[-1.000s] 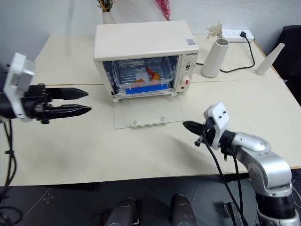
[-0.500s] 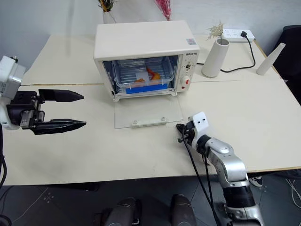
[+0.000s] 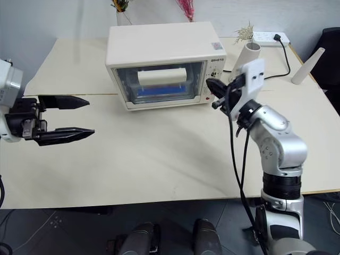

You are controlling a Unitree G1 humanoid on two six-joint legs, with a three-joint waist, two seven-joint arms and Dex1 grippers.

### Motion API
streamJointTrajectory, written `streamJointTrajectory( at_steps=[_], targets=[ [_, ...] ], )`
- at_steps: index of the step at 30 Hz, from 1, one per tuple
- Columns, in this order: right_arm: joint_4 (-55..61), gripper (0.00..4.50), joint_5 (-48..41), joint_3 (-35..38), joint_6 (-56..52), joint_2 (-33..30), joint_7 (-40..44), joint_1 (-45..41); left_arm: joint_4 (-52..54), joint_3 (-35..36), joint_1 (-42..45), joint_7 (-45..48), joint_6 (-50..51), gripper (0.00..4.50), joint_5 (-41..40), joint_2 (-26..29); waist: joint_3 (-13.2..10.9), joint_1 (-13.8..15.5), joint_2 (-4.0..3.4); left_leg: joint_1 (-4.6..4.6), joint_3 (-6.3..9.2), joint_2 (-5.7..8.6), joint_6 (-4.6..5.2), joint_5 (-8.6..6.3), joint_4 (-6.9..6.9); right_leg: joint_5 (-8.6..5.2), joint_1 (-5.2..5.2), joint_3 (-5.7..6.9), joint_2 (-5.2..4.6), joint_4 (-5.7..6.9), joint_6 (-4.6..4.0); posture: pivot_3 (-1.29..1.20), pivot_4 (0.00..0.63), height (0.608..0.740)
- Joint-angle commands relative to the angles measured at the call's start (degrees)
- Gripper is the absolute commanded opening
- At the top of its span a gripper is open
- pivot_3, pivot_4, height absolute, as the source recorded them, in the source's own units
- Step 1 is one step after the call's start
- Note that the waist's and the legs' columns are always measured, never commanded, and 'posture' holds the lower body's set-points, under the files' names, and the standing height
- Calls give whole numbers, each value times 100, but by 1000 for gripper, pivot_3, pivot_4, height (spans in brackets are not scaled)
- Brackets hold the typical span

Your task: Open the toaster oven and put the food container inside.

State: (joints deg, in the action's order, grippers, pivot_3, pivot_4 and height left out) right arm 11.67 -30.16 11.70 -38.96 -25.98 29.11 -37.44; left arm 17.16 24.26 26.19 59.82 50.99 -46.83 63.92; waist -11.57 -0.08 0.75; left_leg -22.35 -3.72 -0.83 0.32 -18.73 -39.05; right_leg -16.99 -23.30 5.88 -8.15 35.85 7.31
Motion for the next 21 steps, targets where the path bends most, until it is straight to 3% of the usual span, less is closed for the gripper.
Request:
streamJointTrajectory(
  at_steps=[1,3,8,14,21],
  targets=[
    [87,183,-115,211,-129,-501,313,203,-119,60,75,-141,-217,4497,89,-43,0,4,0,-5,-1,1,0,0,-3,0,-2,0,-1,0,0,0,150,740],
    [132,590,-556,473,-480,-1081,943,421,-230,68,23,-155,-284,4500,148,-42,-2,11,-3,-8,-4,3,2,-1,-4,0,-7,-1,-3,0,0,0,150,740],
    [-74,2360,-1465,1183,-935,-2723,2802,986,-570,126,-77,3,-462,4500,260,68,-5,12,-7,-8,-10,1,7,-3,-1,0,-8,0,-2,-2,0,0,150,740],
    [-1050,4422,-1580,1510,-876,-3664,3485,643,-978,117,-35,279,-717,4500,415,216,-4,-29,-6,7,-34,-5,7,-3,-3,0,-7,-12,0,2,0,0,150,740],
    [-1784,4475,-971,1091,-119,-4075,4091,460,-1366,-26,183,654,-1047,4500,611,448,-5,-1,-7,-2,-39,-4,9,-4,-2,0,-17,-14,-2,-1,0,0,150,740]
  ],
)
